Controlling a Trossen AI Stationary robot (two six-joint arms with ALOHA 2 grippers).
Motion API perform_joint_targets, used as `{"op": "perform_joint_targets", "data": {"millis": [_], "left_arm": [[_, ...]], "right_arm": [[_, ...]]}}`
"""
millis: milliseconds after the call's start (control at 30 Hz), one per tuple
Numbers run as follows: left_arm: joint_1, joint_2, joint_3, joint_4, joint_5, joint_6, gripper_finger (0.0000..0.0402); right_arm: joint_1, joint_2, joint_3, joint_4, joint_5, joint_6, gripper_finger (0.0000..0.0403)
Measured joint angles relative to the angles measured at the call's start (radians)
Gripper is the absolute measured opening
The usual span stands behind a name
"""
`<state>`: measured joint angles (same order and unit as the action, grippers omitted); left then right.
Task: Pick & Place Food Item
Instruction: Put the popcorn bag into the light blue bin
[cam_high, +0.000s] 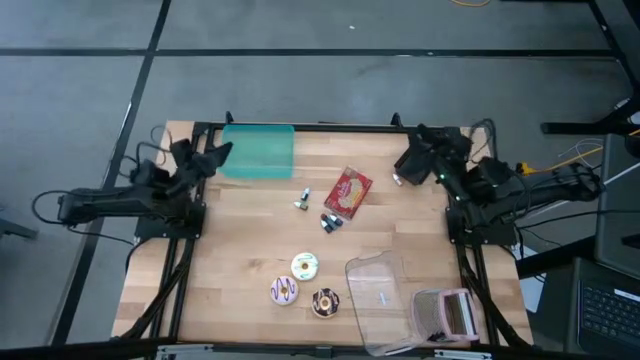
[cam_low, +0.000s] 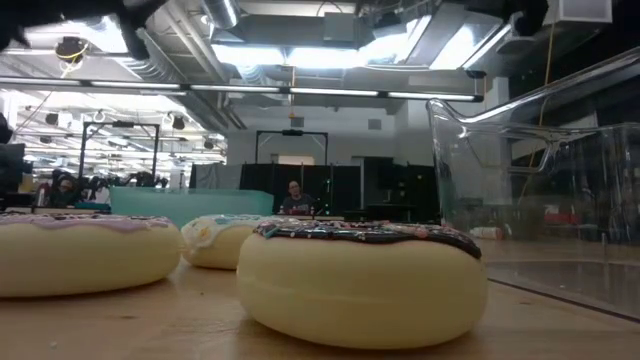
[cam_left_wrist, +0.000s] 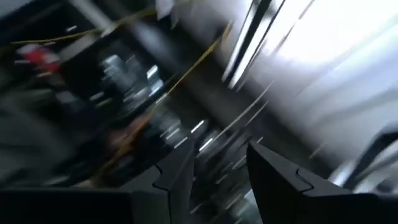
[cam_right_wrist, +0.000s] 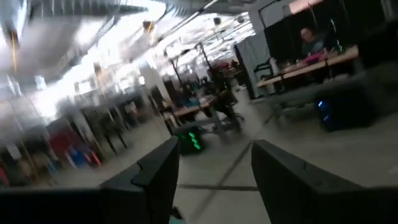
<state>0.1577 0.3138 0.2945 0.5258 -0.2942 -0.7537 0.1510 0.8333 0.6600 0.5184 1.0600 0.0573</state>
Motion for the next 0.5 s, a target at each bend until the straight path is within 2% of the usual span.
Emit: {"op": "perform_joint_targets", "data": {"millis": [133, 300, 400, 500], "left_arm": [[0.002, 0.123, 0.330, -0.517, -0.021, 0.225, 0.0143], [0.002, 0.349, 0.736, -1.028, -0.163, 0.474, 0.0144], [0.017, 0.492, 0.922, -1.303, -0.224, 0.535, 0.0144], [0.057, 0.610, 1.031, -1.450, -0.181, 0.553, 0.0144]], "right_arm": [[-0.054, 0.038, 0.160, -0.398, -0.027, 0.045, 0.0199], [-0.221, 0.134, 0.404, -0.889, -0.263, 0.194, 0.0199], [-0.332, 0.214, 0.488, -1.055, -0.432, 0.188, 0.0199], [-0.426, 0.275, 0.512, -1.088, -0.588, 0.132, 0.0199]]}}
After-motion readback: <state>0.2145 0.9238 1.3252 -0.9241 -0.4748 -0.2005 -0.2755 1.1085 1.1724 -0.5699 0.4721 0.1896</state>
